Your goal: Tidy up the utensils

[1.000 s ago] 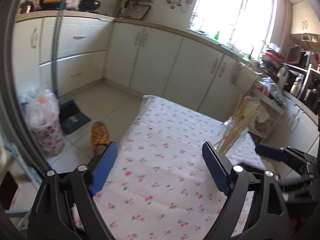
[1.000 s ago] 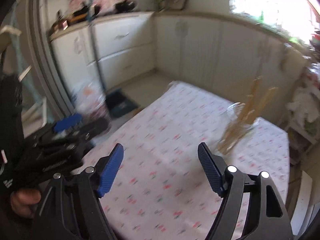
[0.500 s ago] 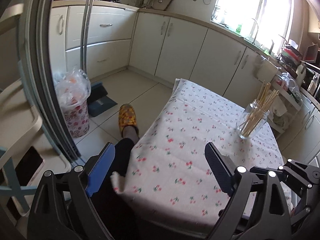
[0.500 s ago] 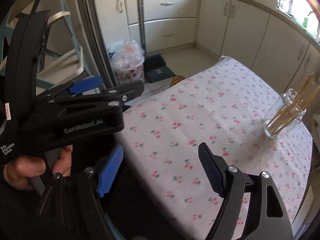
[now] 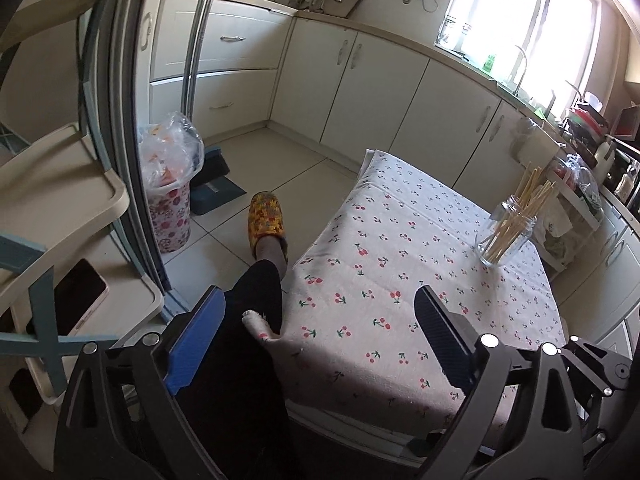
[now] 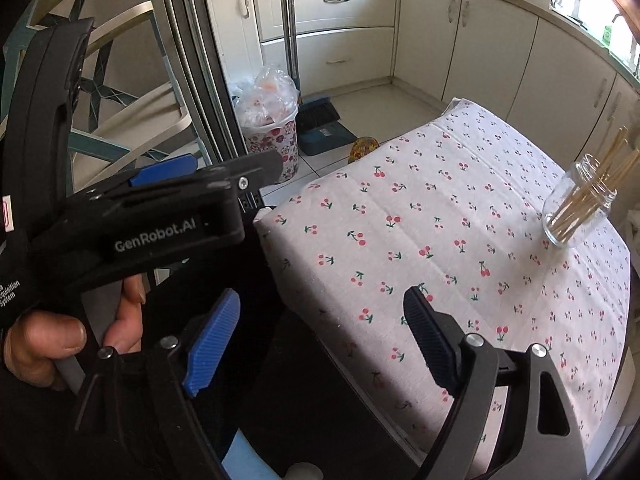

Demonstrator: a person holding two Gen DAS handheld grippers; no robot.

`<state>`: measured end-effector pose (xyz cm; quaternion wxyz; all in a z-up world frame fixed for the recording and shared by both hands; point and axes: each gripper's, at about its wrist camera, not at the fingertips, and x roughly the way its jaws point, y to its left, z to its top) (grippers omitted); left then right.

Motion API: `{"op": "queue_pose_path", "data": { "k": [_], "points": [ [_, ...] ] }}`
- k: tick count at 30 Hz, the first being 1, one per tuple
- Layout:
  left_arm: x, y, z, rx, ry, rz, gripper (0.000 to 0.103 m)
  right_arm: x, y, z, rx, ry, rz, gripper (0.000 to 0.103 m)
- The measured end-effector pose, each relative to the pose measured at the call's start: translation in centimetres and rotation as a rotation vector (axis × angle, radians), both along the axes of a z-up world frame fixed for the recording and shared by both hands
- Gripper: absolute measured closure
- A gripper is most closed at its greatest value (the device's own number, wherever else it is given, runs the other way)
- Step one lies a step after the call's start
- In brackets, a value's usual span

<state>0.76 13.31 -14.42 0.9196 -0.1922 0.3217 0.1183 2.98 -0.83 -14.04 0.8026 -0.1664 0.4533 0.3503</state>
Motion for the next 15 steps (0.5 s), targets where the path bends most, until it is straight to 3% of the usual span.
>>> {"op": "queue_pose_path", "data": {
  "k": [8, 15],
  "points": [
    [-1.3, 0.5, 0.4, -0.015, 0.004, 0.0, 0.008, -1.1, -0.9, 0.3, 0.013, 0.012, -0.1, 0.019],
    [-1.6, -1.1, 1.0, 0.018, 0.029, -0.094, 0.008, -2.2, -4.2, 1.2, 0.051, 0.006, -0.264, 0.016]
  ]
}}
